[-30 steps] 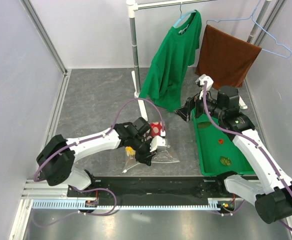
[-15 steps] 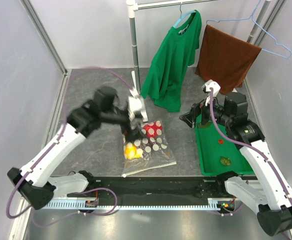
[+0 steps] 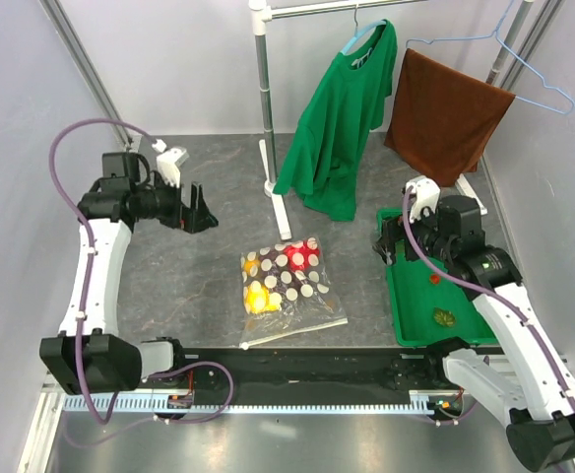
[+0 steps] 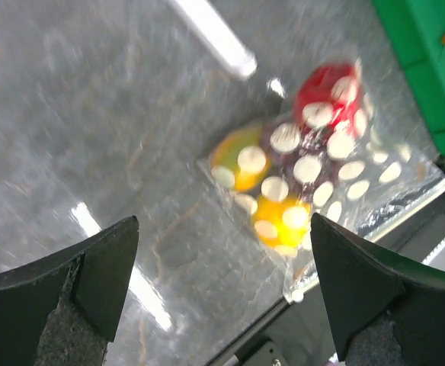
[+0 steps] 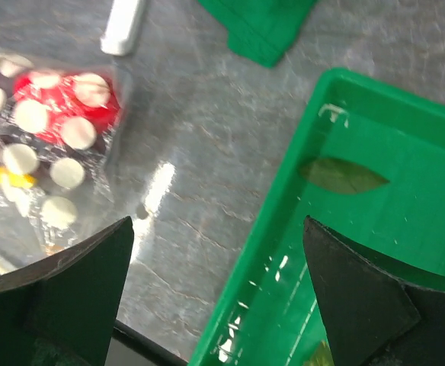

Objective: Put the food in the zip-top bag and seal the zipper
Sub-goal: Reset both arms

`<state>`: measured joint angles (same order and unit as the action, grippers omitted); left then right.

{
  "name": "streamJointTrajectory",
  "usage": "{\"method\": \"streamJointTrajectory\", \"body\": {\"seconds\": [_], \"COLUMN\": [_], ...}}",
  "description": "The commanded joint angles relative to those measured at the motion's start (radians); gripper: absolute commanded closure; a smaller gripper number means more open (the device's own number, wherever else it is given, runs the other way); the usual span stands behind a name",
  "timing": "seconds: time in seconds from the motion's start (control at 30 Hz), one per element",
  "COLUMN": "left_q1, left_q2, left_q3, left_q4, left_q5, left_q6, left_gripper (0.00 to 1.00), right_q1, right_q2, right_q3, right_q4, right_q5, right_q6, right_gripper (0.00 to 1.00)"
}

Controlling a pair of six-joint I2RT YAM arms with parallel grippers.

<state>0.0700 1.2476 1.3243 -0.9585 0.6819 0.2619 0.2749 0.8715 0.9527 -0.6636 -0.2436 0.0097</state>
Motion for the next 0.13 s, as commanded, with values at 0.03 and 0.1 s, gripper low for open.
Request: {"method": "streamJointTrajectory", "body": {"seconds": [0.03, 0.1], "left_q1": [0.001, 0.001], "left_q2": [-0.085, -0.1], "left_q3": [-0.082, -0.07], "left_q4": [0.009, 0.007], "left_q5": [-0.084, -0.116], "left_q6": [0.033, 0.036], "left_gripper": [0.0, 0.0], "right_q1": [-0.003, -0.005], "right_q2": [-0.023, -0.037], "right_q3": [-0.005, 0.014], "right_q4": [-0.022, -0.016], "right_q5": [0.087, 0.095], "right_q6": [-0.039, -0.043], "right_gripper": [0.02, 0.02]}}
